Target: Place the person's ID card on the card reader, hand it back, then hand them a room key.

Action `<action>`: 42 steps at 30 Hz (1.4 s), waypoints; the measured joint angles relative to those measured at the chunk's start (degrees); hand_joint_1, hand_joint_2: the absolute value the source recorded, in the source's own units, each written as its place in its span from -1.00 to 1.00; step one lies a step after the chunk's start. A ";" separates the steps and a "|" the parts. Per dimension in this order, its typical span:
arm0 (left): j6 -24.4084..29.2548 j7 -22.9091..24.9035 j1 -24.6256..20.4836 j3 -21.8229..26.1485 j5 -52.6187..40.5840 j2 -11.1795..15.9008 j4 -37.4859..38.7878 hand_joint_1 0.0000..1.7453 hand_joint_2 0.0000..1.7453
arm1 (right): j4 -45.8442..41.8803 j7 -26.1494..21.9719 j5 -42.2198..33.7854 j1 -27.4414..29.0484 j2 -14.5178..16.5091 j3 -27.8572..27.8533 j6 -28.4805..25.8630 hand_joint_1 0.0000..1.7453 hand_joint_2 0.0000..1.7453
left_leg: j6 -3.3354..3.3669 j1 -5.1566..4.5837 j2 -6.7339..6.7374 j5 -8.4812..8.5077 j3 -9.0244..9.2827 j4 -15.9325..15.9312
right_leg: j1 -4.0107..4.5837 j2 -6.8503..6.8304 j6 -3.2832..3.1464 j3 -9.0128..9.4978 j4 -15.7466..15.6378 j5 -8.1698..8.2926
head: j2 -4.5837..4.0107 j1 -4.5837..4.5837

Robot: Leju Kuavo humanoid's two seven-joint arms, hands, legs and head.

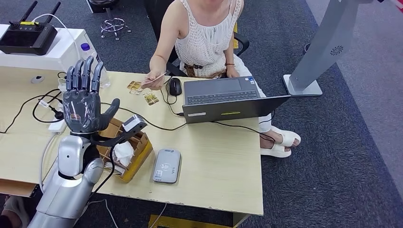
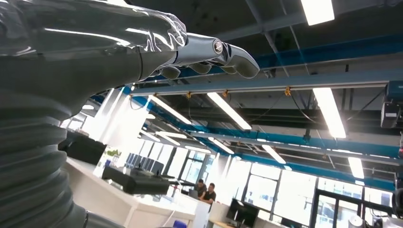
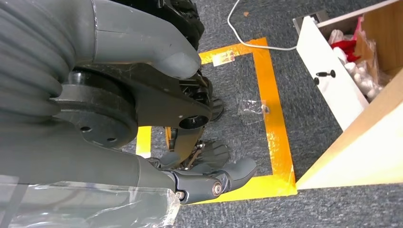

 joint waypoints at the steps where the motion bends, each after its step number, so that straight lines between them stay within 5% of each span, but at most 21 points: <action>1: 0.17 -0.29 1.42 0.00 0.21 0.01 -1.03 -1.00 1.00 | 0.00 -0.05 -0.11 0.14 0.00 -0.16 -0.05 -1.00 1.00 | 0.00 0.00 0.00 -0.01 0.00 0.00 | 0.00 0.01 0.00 0.00 0.00 -0.01 | 0.00 0.01; 6: 1.29 -0.79 9.01 0.00 0.19 0.32 -6.67 -1.00 1.00 | 0.03 -0.50 -0.22 0.97 0.00 -1.06 -0.26 -1.00 1.00 | 0.00 0.00 -0.02 -0.04 -0.05 -0.01 | 0.00 -0.02 0.01 -0.05 -0.03 -0.04 | 0.00 0.01; 13: 1.84 -0.81 13.71 0.27 0.63 1.14 -9.59 -1.00 1.00 | 0.04 -0.73 -0.01 1.24 0.00 -1.39 -0.88 -1.00 1.00 | 0.01 0.01 -0.01 -0.02 -0.06 -0.02 | 0.01 -0.04 0.00 -0.04 -0.02 -0.03 | 0.00 0.01; 29: 2.02 -1.39 17.36 1.14 0.82 1.54 -11.60 -1.00 1.00 | 0.04 -0.92 0.32 1.57 -0.02 -2.39 -0.93 -1.00 1.00 | 0.01 0.01 -0.03 -0.01 -0.06 -0.02 | 0.01 -0.06 0.00 -0.04 -0.02 -0.02 | 0.00 0.00; 37: -2.43 -1.70 19.85 1.27 -0.28 2.46 -13.68 -1.00 1.00 | 0.07 -1.68 0.03 1.95 -0.20 -3.07 -0.97 -1.00 1.00 | 0.01 0.01 -0.01 -0.01 -0.06 -0.02 | 0.01 -0.04 0.00 -0.03 -0.02 -0.02 | 0.00 0.01; 42: -10.12 -2.06 25.64 1.14 -1.03 6.30 -18.72 -1.00 1.00 | 0.09 -2.38 -0.43 2.63 -0.37 -4.62 -1.00 -1.00 1.00 | -0.02 0.02 0.02 -0.06 -0.08 -0.04 | 0.01 0.01 0.00 -0.08 -0.02 -0.06 | 0.00 0.01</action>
